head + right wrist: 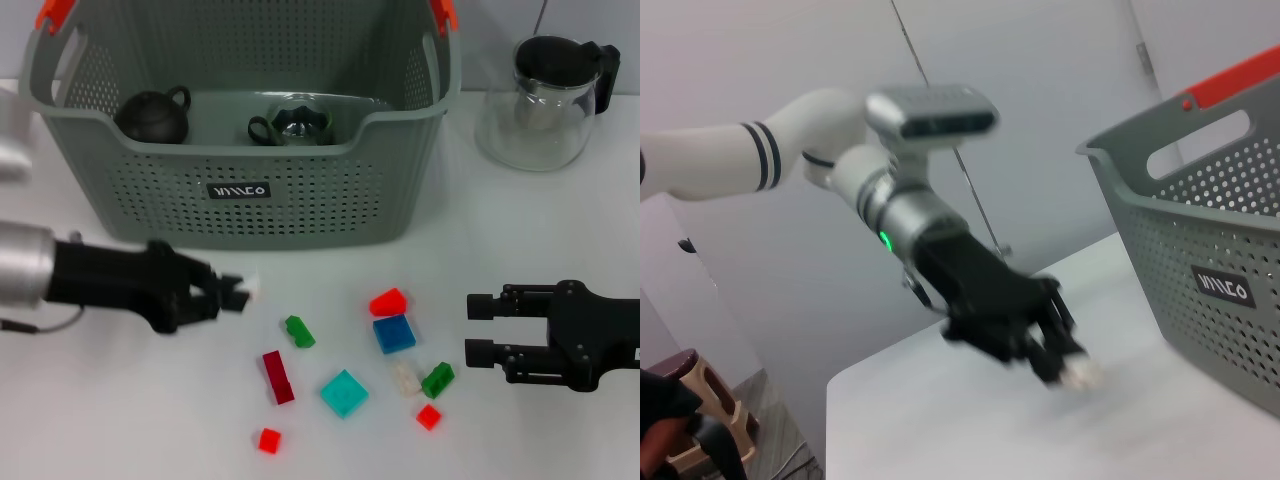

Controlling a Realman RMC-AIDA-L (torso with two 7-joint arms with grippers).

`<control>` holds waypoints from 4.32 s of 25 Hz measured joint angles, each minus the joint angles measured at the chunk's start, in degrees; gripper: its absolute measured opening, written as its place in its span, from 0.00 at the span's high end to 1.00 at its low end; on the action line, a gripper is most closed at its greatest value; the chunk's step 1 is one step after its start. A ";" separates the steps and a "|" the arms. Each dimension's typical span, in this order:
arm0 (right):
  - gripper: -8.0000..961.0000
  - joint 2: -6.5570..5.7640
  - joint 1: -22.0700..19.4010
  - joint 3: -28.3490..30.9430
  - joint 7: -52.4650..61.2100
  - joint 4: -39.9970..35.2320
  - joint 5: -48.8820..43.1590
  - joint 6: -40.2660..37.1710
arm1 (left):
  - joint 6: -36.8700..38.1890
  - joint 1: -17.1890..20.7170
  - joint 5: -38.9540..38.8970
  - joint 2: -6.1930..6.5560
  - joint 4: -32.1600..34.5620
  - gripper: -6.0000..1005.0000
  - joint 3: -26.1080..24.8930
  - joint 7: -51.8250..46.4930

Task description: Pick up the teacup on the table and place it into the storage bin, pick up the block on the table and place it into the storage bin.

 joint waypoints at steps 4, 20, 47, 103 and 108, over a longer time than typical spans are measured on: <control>0.32 -0.01 -0.01 0.00 -0.17 0.00 0.01 0.00 | 12.12 -2.02 -5.89 2.23 -0.07 0.80 -7.81 -1.85; 0.32 -0.03 -0.32 0.00 -0.64 0.00 -0.02 0.36 | -12.03 -11.99 -21.39 5.52 5.49 0.74 3.54 -27.81; 0.32 0.01 -0.22 0.00 -0.78 0.09 -0.09 0.46 | -0.17 1.68 -43.94 0.72 9.21 0.40 -0.23 -10.04; 0.32 0.15 -0.17 0.52 -0.49 0.09 -0.14 0.36 | -20.49 9.06 -9.70 -4.32 -17.54 0.16 7.30 36.61; 0.32 0.15 -0.25 0.52 -0.59 0.09 -0.25 0.32 | -20.53 9.15 -9.67 -4.32 -17.59 0.16 6.94 36.69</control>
